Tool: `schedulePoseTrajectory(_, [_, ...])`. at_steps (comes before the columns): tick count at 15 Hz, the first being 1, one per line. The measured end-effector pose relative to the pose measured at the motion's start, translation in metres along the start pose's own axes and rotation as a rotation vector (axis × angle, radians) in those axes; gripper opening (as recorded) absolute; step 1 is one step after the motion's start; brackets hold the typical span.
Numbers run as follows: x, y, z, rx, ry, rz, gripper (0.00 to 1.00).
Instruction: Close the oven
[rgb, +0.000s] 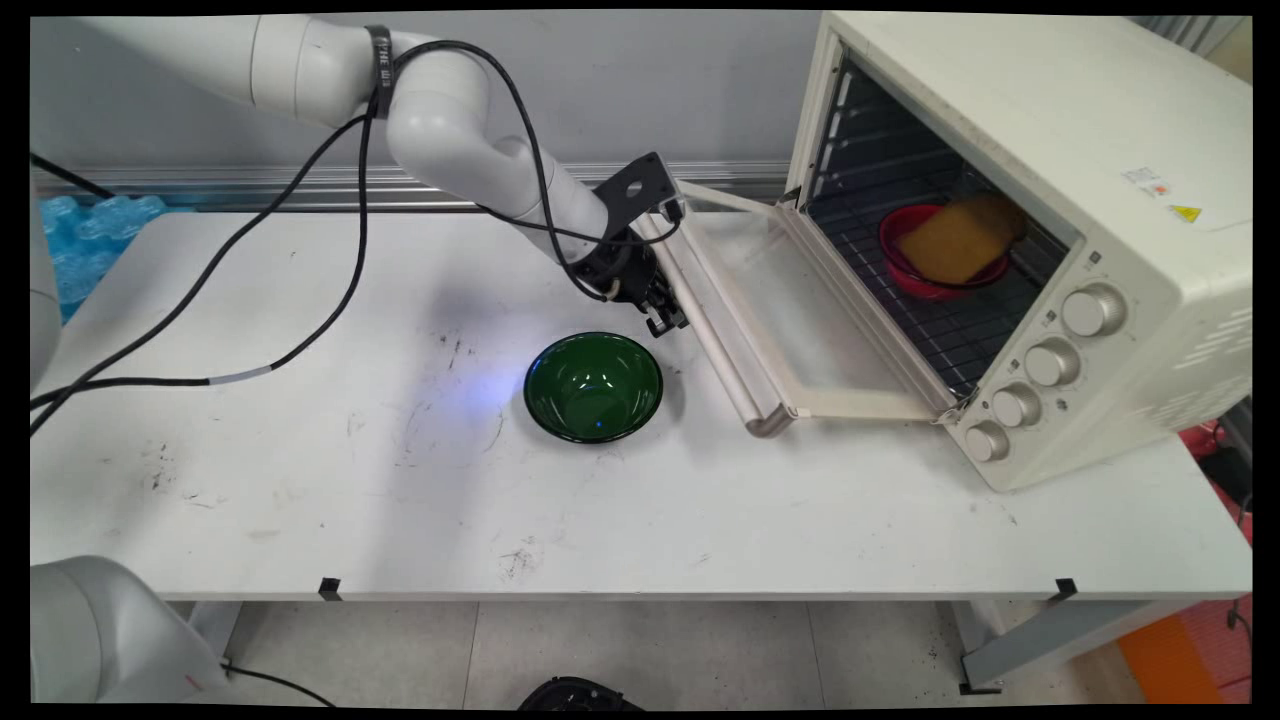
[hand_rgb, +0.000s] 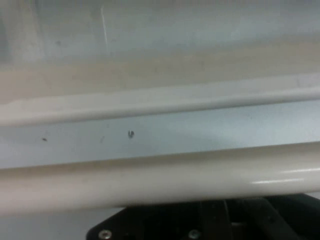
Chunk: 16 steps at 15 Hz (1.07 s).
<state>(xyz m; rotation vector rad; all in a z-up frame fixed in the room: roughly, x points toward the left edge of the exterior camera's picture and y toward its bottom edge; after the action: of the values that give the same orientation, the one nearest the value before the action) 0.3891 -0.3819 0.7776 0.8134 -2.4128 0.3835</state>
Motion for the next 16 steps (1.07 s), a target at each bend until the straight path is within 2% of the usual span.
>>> schedulePoseTrajectory(10, [0.013,0.003,-0.015,0.013,0.068,-0.019,0.0])
schedulePoseTrajectory(16, [0.036,0.006,-0.029,0.017,0.135,-0.016,0.0])
